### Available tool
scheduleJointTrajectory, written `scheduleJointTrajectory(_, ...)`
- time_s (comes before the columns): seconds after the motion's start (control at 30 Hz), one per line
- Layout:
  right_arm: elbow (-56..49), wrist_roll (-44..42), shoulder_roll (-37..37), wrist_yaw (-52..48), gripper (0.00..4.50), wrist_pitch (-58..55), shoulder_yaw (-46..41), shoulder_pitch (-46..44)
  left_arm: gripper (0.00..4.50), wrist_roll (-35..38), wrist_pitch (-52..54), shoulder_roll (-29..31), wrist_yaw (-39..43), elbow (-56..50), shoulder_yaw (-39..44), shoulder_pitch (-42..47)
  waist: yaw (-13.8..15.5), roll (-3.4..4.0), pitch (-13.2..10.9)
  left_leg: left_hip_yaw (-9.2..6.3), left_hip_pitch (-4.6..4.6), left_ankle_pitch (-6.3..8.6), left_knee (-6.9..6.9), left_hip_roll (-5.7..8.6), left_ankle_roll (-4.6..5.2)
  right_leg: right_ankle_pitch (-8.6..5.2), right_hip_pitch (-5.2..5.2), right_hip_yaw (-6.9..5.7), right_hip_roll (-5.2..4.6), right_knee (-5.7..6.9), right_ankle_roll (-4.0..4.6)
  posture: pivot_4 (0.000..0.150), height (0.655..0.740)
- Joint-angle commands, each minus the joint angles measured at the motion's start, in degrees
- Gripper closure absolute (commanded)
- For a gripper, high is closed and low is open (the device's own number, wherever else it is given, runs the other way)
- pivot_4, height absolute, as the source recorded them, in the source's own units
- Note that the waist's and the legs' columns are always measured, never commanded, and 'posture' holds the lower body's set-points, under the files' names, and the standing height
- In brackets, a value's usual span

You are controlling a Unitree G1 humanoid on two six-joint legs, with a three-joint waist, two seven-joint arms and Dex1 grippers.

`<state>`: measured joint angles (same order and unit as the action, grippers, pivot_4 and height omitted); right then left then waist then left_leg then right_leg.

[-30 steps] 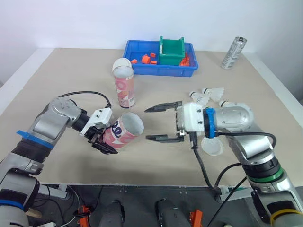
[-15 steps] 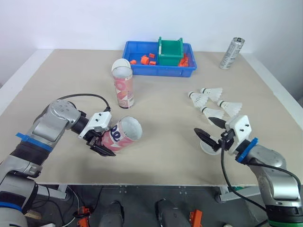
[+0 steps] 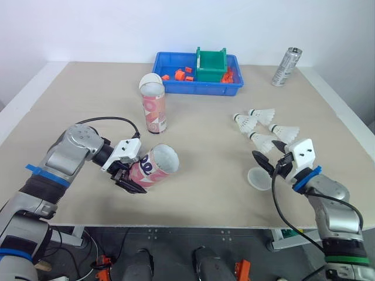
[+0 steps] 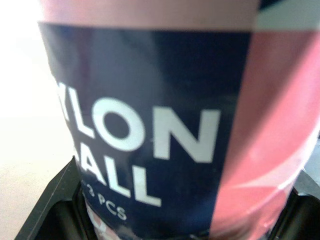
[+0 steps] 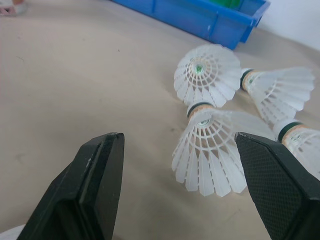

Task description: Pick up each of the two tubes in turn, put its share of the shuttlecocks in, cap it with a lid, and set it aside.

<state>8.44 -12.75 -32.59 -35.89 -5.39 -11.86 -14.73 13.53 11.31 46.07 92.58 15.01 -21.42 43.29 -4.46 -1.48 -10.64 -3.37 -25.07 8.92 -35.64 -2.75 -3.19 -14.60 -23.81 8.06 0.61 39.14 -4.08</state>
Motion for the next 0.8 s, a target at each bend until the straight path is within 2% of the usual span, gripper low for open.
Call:
scheduleJointTrajectory(0.03,3.91,-0.05,0.00,0.28,0.69,1.02,-0.42,-3.69,0.93,0.05,0.03,0.46,-0.08,-1.25,2.20,0.56,-0.01,0.01,-0.01,0.00,0.00,0.00,0.01,0.00,0.00,0.00,-0.01,0.00,0.00,0.00,0.00,0.150,0.7367)
scheduleJointTrajectory(0.23,9.26,0.68,0.69,-0.20,0.69,2.55,1.00,-6.87,0.93,0.05,0.30,0.37,-0.08,-1.54,2.48,0.49,-0.02,0.02,-0.02,-0.01,-0.01,0.00,0.05,0.00,0.00,0.00,-0.01,0.00,0.01,0.00,-0.05,0.150,0.7367)
scheduleJointTrajectory(0.27,10.14,0.89,0.89,-0.16,0.92,2.72,1.26,-7.47,0.93,0.01,0.33,0.38,-0.08,-1.58,2.52,0.47,-0.03,0.03,-0.02,0.00,-0.02,0.00,0.05,0.00,0.00,0.00,-0.02,0.00,0.01,0.00,-0.05,0.150,0.7367)
scheduleJointTrajectory(0.33,11.27,0.99,1.08,-0.64,1.50,3.25,1.66,-8.16,0.93,-0.07,0.43,0.37,-0.08,-1.72,2.63,0.44,-0.05,0.03,-0.02,0.00,-0.01,0.00,0.06,0.00,0.00,0.00,-0.03,0.00,0.01,0.00,-0.05,0.150,0.7367)
scheduleJointTrajectory(0.4,11.70,0.94,1.05,-0.91,2.33,3.56,2.06,-8.41,0.93,-0.02,0.55,0.39,-0.08,-1.84,2.69,0.47,-0.06,0.03,-0.02,-0.01,-0.01,0.00,0.08,0.00,0.00,0.00,-0.04,0.00,0.01,0.00,-0.04,0.150,0.7367)
scheduleJointTrajectory(0.43,11.67,0.71,1.05,-1.03,2.95,3.49,2.15,-8.45,0.93,-0.01,0.58,0.39,-0.08,-1.88,2.73,0.47,-0.05,0.03,-0.02,-0.01,-0.02,0.00,0.08,0.00,0.00,0.00,-0.04,0.00,0.01,0.00,-0.04,0.150,0.7367)
scheduleJointTrajectory(0.47,11.65,0.53,1.05,-1.12,3.24,3.44,2.20,-8.47,0.93,-0.01,0.60,0.39,-0.08,-1.91,2.76,0.47,-0.06,0.03,-0.02,-0.01,-0.02,0.00,0.08,0.00,0.00,0.00,-0.04,0.00,0.00,0.00,-0.05,0.150,0.7367)
scheduleJointTrajectory(0.5,11.37,0.40,0.98,-1.25,3.85,3.35,2.19,-8.29,0.93,0.02,0.65,0.42,-0.08,-2.00,2.79,0.44,-0.06,0.03,-0.02,-0.01,-0.02,0.00,0.09,0.00,0.00,-0.01,-0.03,0.00,0.01,0.00,-0.05,0.150,0.7367)
scheduleJointTrajectory(0.57,10.45,0.00,0.84,-1.55,4.41,2.92,1.94,-7.67,0.93,0.06,0.74,0.44,-0.08,-2.10,2.86,0.39,-0.06,0.03,-0.02,-0.01,-0.02,0.00,0.09,0.00,0.00,-0.01,-0.03,0.00,0.01,0.00,-0.05,0.150,0.7367)
scheduleJointTrajectory(0.8,4.97,-1.88,-0.81,-1.61,4.41,1.24,-0.50,-5.24,0.93,0.48,1.02,0.43,-0.08,-2.41,2.96,0.42,-0.05,0.04,-0.03,-0.01,-0.02,0.00,0.10,0.01,0.00,-0.01,-0.04,0.00,0.00,0.00,-0.06,0.150,0.7367)
